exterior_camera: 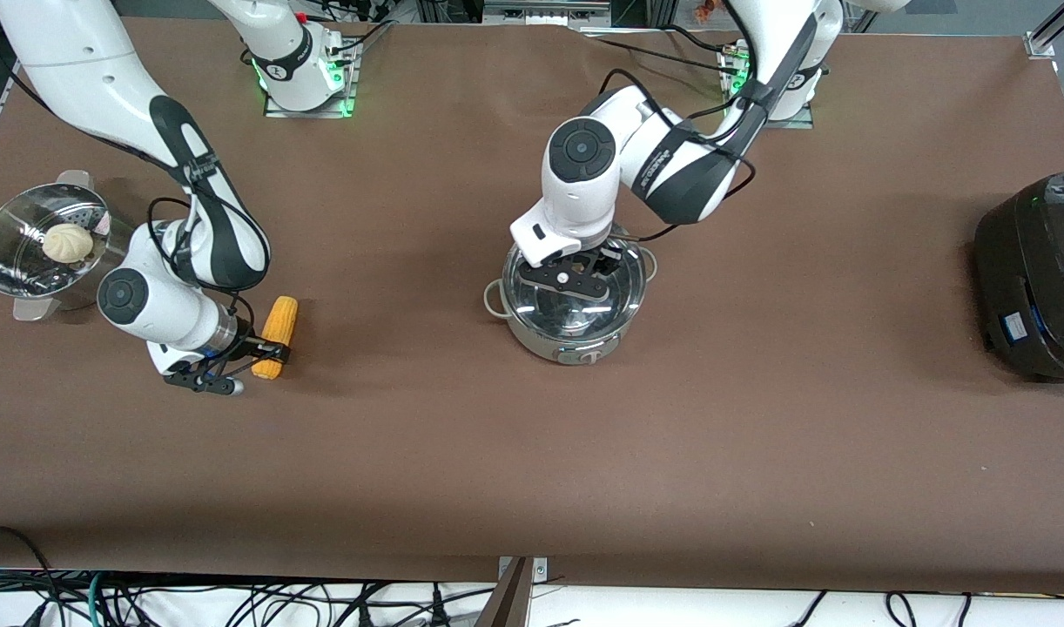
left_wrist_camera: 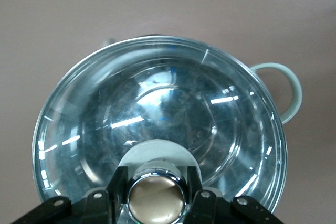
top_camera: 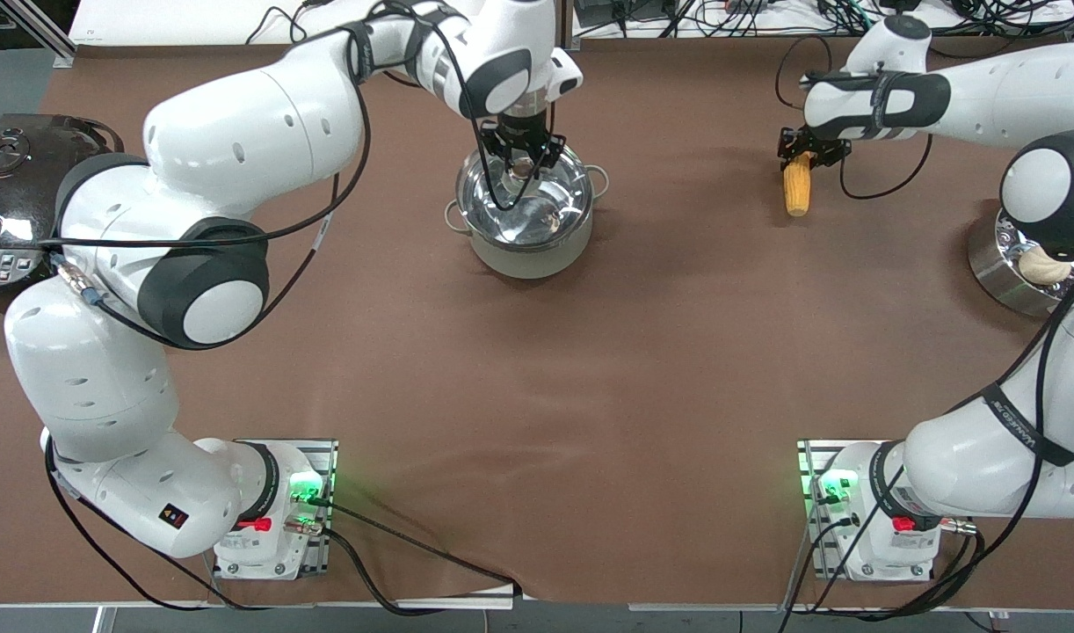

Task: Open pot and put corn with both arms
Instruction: 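Lift the glass lid with the left gripper while the right gripper lifts the corn, then set the lid beside the pot while the right gripper drops corn inside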

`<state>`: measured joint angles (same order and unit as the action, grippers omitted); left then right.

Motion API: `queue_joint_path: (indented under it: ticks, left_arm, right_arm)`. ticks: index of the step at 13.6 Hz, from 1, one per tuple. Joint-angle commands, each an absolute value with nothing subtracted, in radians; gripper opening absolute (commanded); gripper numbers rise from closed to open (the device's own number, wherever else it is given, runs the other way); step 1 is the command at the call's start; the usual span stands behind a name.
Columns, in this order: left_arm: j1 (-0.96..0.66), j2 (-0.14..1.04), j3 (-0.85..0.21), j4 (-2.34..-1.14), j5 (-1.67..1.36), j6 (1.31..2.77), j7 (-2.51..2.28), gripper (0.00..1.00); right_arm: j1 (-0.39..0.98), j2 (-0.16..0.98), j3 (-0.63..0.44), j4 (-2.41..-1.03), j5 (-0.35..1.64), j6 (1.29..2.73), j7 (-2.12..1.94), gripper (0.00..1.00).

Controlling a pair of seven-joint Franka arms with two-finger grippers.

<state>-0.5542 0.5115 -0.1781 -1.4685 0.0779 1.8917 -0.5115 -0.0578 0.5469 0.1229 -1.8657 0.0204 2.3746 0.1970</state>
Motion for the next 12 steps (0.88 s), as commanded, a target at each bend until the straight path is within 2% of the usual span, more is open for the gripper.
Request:
queue_joint_path:
  ticks: [1,3,4,6,7,9,12]
  left_arm:
    - [-0.461,0.433,-0.173,-1.35,0.1,1.621,-0.483,0.0]
    - [-0.353,0.399,-0.181,-1.327,0.1,1.472,-0.31,0.0]
    - [-0.292,0.376,-0.176,-1.35,0.1,1.442,-0.153,0.0]
    - [-0.102,0.35,-0.181,-1.393,0.083,1.442,0.102,0.01]
    - [-0.024,0.354,-0.181,-1.416,0.083,1.456,0.198,0.02]
    - [0.072,0.353,-0.183,-1.559,0.086,1.613,0.316,0.03]
    - [0.104,0.353,-0.184,-1.866,0.086,2.019,0.325,0.06]
  right_arm:
    - [-0.064,0.366,0.176,-1.782,0.035,2.06,0.189,0.0]
    - [-0.063,0.344,0.251,-1.596,0.049,1.81,0.216,0.0]
    - [-0.057,0.35,0.308,-1.497,0.066,1.74,0.268,0.0]
    - [-0.002,0.379,0.424,-1.395,0.057,1.724,0.409,0.0]
    - [0.061,0.394,0.436,-1.37,0.048,1.745,0.47,0.0]
    - [0.203,0.432,0.434,-1.351,0.009,1.862,0.585,0.0]
    - [0.4,0.598,0.43,-1.261,-0.13,2.018,0.814,0.0]
